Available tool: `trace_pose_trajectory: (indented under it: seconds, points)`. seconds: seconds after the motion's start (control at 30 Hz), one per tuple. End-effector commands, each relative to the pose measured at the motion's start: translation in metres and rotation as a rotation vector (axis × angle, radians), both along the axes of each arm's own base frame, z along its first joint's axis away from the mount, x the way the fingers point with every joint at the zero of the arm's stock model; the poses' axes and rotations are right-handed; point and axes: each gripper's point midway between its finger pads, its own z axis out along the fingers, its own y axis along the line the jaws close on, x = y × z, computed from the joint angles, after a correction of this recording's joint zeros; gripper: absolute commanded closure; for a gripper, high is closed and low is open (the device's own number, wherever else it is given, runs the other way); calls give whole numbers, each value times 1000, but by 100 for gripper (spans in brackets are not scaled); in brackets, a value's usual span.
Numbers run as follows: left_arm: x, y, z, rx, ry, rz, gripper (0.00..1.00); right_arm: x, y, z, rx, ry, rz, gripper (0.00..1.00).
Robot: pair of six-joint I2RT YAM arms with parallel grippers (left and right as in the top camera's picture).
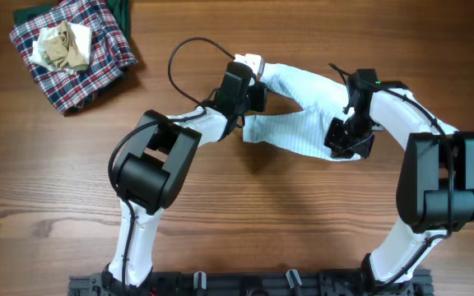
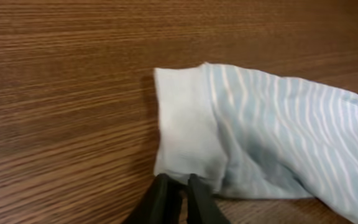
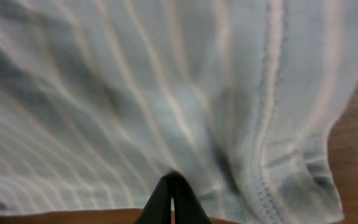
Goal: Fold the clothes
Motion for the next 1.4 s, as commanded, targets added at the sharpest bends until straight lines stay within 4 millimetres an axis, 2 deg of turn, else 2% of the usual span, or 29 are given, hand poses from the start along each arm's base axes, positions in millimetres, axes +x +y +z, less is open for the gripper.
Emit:
trace_pose_trajectory:
  seconds: [0.0, 0.13, 0.23, 0.37, 0.47, 0.6, 0.77, 0.87, 0.93, 1.0, 1.1, 1.3, 1.37]
  points:
    - [8, 11, -4, 42, -15, 52, 85, -21, -41, -13, -186, 78, -39, 96]
    - [10, 11, 4, 36, -26, 54, 83, -23, -61, -12, -223, 86, -96, 96]
    - [13, 11, 22, 19, -55, 57, 82, -23, -74, -12, -236, 87, -130, 95]
    - [15, 6, 54, -16, -100, 47, 82, -21, -76, -13, -230, 75, -113, 93]
    - [4, -12, 61, -76, -79, -48, 79, -17, -75, -14, -222, 58, -116, 92]
    - [-18, -37, 60, -124, -35, -156, 75, -9, -64, -15, -150, 29, -104, 91]
    - [-41, -68, 62, -137, -31, -233, 73, -9, -60, -15, -130, 27, -106, 91]
    - [-44, -77, 61, -143, -45, -247, 74, -10, -60, -15, -129, 33, -103, 91]
    - [-40, -76, 55, -136, -57, -229, 76, -11, -57, -15, -105, 36, -81, 91]
    - [-35, -69, 48, -117, -54, -201, 77, -10, -49, -15, -55, 29, -53, 91]
    - [-26, -59, 42, -108, -53, -171, 77, -10, -47, -14, -44, 27, -45, 91]
    - [-22, -55, 28, -105, -50, -161, 76, -11, -44, -14, -26, 32, -47, 74]
    - [-21, -55, 18, -97, -42, -156, 76, -11, -44, -14, -26, 32, -45, 62]
